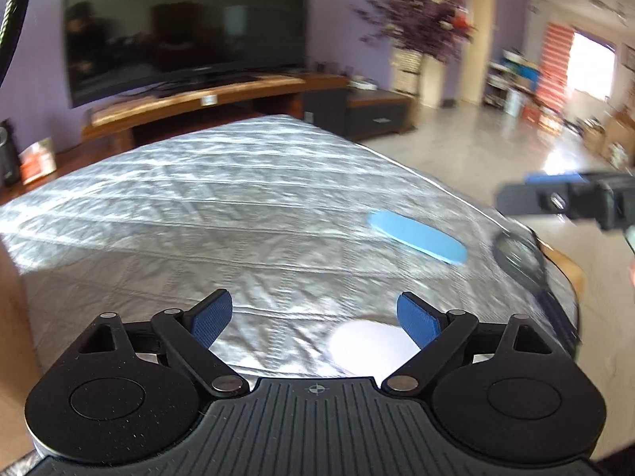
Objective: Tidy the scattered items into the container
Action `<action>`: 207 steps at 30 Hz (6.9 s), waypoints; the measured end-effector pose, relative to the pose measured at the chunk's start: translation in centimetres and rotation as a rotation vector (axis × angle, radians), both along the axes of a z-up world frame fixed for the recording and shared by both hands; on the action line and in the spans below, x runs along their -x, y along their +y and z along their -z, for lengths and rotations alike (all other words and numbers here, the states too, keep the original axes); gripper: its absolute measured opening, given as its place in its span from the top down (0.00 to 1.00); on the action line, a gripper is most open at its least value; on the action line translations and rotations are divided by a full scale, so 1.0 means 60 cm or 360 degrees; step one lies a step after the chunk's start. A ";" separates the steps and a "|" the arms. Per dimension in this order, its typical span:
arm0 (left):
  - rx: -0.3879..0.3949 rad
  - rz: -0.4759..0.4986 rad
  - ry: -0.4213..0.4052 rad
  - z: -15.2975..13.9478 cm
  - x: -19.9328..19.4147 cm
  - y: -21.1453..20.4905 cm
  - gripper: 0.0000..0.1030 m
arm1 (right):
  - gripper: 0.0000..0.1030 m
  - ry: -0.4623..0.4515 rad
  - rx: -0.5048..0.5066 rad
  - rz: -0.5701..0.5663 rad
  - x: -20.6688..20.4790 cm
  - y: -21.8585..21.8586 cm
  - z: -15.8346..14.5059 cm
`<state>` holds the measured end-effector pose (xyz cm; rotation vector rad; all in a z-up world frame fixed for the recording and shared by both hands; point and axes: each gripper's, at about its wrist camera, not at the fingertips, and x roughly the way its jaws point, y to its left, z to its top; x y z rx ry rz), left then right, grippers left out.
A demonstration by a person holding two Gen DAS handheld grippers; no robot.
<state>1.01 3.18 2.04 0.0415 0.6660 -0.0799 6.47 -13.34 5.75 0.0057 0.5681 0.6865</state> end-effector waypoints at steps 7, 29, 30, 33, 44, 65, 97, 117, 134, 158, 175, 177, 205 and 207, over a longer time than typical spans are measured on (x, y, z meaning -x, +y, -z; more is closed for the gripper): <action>-0.0232 0.0186 0.0042 0.020 0.039 -0.039 0.09 | 0.07 -0.0030 -0.0006 0.0043 -0.010 -0.003 0.003; -0.0220 -0.0219 0.0176 0.057 -0.018 -0.003 0.00 | 0.02 -0.0032 0.0217 -0.0050 -0.011 0.020 0.015; -0.0233 -0.0242 0.0162 0.057 -0.022 -0.002 0.00 | 0.02 -0.0040 0.0217 -0.0048 -0.010 0.019 0.015; -0.0242 -0.0318 0.0139 0.057 -0.028 0.003 0.00 | 0.02 -0.0050 0.0210 -0.0025 -0.010 0.016 0.014; -0.0046 -0.0343 0.0105 0.044 -0.007 -0.039 0.00 | 0.02 -0.0065 0.0196 0.0050 -0.013 0.009 0.010; 0.0031 -0.0360 0.0089 0.074 -0.010 -0.151 0.00 | 0.02 -0.0115 0.0147 0.0094 -0.006 -0.010 -0.001; -0.0082 -0.0474 -0.0021 0.054 0.067 -0.034 0.28 | 0.04 -0.0174 0.0181 0.0014 0.007 0.021 -0.006; 0.0030 -0.0667 0.0043 0.067 0.034 -0.066 0.12 | 0.04 -0.0169 0.0222 0.0001 0.010 0.030 -0.005; 0.0161 -0.0722 0.0004 0.051 0.049 -0.046 0.44 | 0.03 -0.0194 0.0234 0.0034 0.007 0.032 -0.005; 0.0078 -0.0696 -0.0349 -0.064 0.111 0.006 0.45 | 0.03 -0.0213 0.0086 0.0057 0.003 0.039 -0.013; 0.0034 -0.1152 -0.0374 -0.291 0.199 0.354 0.45 | 0.03 -0.0202 0.0117 -0.0046 0.016 0.084 -0.008; 0.0046 -0.1204 -0.0241 -0.282 0.194 0.394 0.45 | 0.03 -0.0196 0.0120 -0.0047 0.015 0.087 -0.007; -0.0104 -0.1342 0.0145 -0.179 0.192 0.459 0.29 | 0.03 -0.0204 0.0140 -0.0076 0.017 0.097 -0.011; -0.0135 -0.1321 0.0067 -0.194 0.192 0.437 0.25 | 0.03 -0.0212 0.0132 -0.0053 0.015 0.091 -0.013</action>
